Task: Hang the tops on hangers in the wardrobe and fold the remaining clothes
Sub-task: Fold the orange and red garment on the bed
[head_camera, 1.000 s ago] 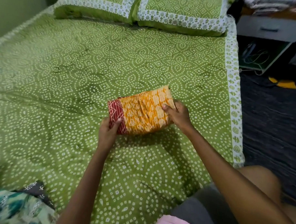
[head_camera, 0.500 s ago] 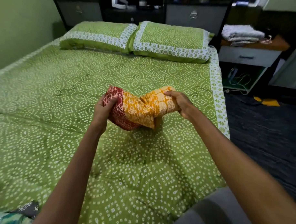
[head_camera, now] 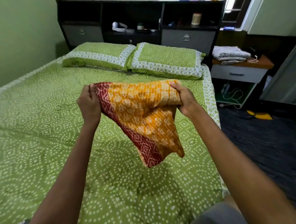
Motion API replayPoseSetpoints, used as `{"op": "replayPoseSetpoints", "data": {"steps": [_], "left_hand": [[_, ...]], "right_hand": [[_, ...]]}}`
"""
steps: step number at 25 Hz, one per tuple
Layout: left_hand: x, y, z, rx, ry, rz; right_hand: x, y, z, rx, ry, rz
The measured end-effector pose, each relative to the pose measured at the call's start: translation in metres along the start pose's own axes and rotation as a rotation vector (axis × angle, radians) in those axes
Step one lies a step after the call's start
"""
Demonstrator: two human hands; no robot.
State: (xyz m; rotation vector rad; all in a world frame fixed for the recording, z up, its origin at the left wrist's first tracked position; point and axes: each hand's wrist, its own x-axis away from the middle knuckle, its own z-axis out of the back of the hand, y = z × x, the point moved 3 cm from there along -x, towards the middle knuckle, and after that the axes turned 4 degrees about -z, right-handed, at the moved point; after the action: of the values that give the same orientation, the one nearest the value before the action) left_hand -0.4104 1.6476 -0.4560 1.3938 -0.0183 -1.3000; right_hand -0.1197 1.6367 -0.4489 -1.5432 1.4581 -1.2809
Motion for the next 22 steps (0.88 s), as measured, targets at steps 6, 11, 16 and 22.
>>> {"op": "replayPoseSetpoints", "data": {"steps": [6, 11, 16, 22], "left_hand": [[0.000, -0.035, 0.000, 0.026, -0.256, 0.056], [0.046, -0.005, 0.021, 0.398, -0.403, 0.513], [0.150, 0.057, -0.034, 1.187, -1.049, 1.181], [0.143, 0.024, -0.099, 1.389, -0.453, 1.612]], "right_hand": [[0.000, 0.008, 0.010, -0.009, -0.018, -0.011], [-0.010, 0.017, 0.017, 0.039, 0.036, -0.032], [-0.016, 0.025, -0.008, 0.054, 0.019, -0.082], [-0.013, 0.023, -0.007, 0.146, -0.147, -0.145]]}}
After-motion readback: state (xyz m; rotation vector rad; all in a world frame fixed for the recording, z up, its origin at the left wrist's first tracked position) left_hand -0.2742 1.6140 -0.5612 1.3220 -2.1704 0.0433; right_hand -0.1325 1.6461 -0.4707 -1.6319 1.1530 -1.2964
